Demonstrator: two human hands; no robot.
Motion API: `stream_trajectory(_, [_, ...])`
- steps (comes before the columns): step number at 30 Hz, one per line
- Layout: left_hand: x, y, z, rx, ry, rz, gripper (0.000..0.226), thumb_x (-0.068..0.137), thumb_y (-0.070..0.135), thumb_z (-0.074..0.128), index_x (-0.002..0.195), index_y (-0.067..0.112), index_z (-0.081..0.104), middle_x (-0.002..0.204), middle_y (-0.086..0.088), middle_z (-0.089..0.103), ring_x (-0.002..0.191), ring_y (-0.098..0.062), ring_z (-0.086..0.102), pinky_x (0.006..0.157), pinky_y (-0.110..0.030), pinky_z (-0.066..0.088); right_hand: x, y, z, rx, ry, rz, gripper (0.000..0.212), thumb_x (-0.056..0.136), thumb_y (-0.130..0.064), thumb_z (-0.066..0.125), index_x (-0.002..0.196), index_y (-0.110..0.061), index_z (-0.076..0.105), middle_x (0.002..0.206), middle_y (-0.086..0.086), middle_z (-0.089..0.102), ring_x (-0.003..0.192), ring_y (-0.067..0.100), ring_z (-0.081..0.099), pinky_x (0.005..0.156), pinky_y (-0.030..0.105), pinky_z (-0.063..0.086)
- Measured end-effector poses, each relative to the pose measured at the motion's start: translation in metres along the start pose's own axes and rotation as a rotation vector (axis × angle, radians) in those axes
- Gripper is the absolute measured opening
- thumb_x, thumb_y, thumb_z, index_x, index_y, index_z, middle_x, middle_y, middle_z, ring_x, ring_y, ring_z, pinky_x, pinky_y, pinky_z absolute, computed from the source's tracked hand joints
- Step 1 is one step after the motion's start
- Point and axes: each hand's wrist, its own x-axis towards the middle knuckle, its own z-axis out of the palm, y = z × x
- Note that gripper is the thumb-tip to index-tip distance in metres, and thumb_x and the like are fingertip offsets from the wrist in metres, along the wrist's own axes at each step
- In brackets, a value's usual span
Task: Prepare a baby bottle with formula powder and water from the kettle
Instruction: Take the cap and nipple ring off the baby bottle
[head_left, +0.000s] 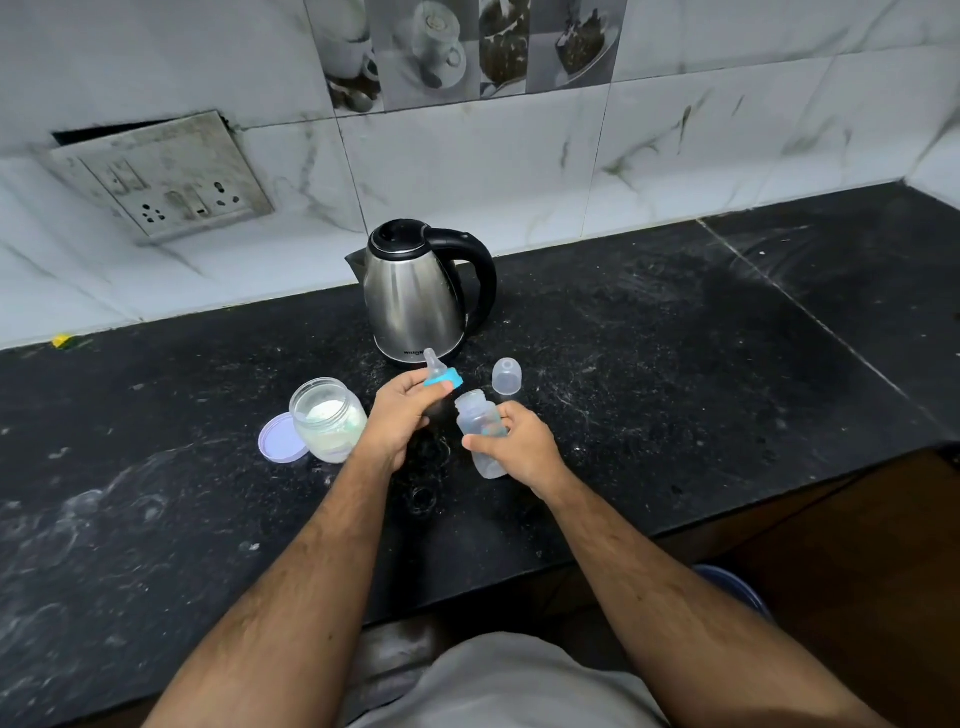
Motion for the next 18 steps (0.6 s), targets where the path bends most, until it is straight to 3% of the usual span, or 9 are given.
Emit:
stream_trajectory(3, [0.004,-0.004,0.008,0.008,0.039,0.038,0.028,0.083,0.01,0.074,0.11,0.014,0.069,0.092,0.006,0.074,0.069,0.005,0.063,0.062,-0.014,0.045,0.003,0.008,-0.01,0.01,0.05,0.016,0.041,0.069,-0.037,0.083,0.099,-0.021,0.061,0.094,-0.006,0.068,0.089,0.014,0.066,0.081,0.034,0.055])
stream_trajectory(7, [0.018,-0.012,0.017,0.131,0.082,0.085,0.036,0.068,0.012,0.084,0.101,0.02,0.07,0.1,-0.001,0.075,0.091,-0.012,0.07,0.089,-0.031,0.054,0.004,0.01,-0.025,0.011,0.117,0.001,0.042,0.072,-0.028,0.083,0.103,-0.017,0.058,0.094,-0.007,0.063,0.087,0.012,0.062,0.073,0.027,0.049])
stream_trajectory(11, [0.037,-0.022,0.025,0.289,0.129,0.077,0.038,0.064,0.018,0.087,0.095,0.031,0.07,0.098,0.002,0.075,0.094,-0.018,0.07,0.096,-0.04,0.053,0.011,0.013,-0.036,-0.016,0.139,-0.015,0.043,0.073,-0.025,0.084,0.104,-0.017,0.056,0.096,-0.008,0.062,0.087,0.009,0.059,0.065,0.019,0.042])
stream_trajectory(18, [0.051,-0.028,0.04,0.558,0.144,0.065,0.044,0.069,0.02,0.085,0.109,0.023,0.07,0.1,0.003,0.072,0.091,-0.015,0.067,0.09,-0.034,0.052,0.025,0.018,-0.047,-0.023,0.143,-0.064,0.039,0.069,-0.024,0.084,0.103,-0.02,0.063,0.1,-0.007,0.069,0.093,0.012,0.065,0.083,0.033,0.056])
